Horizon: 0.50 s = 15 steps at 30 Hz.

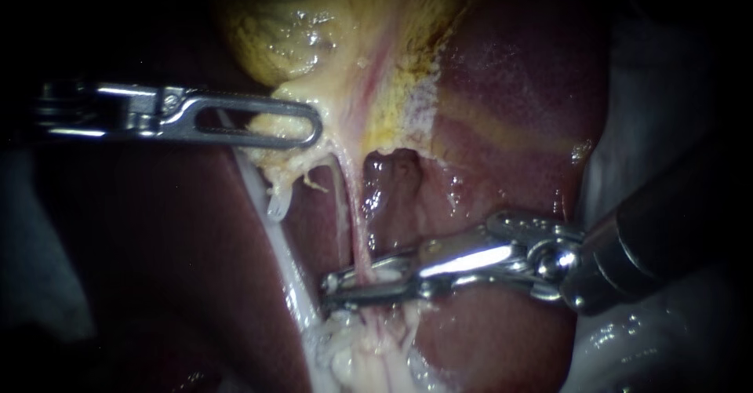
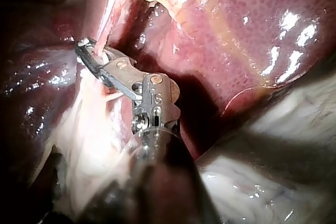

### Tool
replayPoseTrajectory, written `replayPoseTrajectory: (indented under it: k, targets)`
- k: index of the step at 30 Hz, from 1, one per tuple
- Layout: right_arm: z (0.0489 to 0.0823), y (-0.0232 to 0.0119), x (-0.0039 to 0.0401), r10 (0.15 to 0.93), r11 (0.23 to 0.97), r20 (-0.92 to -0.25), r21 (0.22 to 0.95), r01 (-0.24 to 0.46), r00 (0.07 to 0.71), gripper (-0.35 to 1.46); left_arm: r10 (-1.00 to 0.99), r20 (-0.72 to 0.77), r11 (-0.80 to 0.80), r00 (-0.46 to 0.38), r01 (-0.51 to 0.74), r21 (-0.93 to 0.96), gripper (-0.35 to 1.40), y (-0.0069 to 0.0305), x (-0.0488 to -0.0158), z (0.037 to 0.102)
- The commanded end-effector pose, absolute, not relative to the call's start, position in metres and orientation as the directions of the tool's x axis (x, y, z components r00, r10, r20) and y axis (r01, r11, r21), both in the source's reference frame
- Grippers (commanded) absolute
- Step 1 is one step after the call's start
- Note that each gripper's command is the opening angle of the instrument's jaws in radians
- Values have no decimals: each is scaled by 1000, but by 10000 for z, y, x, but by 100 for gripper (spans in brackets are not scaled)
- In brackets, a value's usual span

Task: Clipping second clip right tube

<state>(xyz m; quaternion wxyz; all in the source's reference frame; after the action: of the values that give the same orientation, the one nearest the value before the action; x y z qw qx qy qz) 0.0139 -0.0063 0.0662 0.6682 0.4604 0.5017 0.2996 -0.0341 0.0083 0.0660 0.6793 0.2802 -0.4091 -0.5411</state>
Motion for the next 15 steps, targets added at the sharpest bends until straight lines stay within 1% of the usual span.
replayPoseTrajectory:
  k: [1,6,15]
  targets:
    - [661,-63,140,865,390,-390,918,65,316,-35,-964,252,257,80,506,823,-35,83,-341,660]
    - [661,-69,140,861,392,-392,918,69,323,-35,-964,252,257,80,506,823,-35,83,-342,660]
    - [659,-70,141,858,390,-394,917,81,330,-35,-964,252,257,80,506,823,-35,84,-342,660]
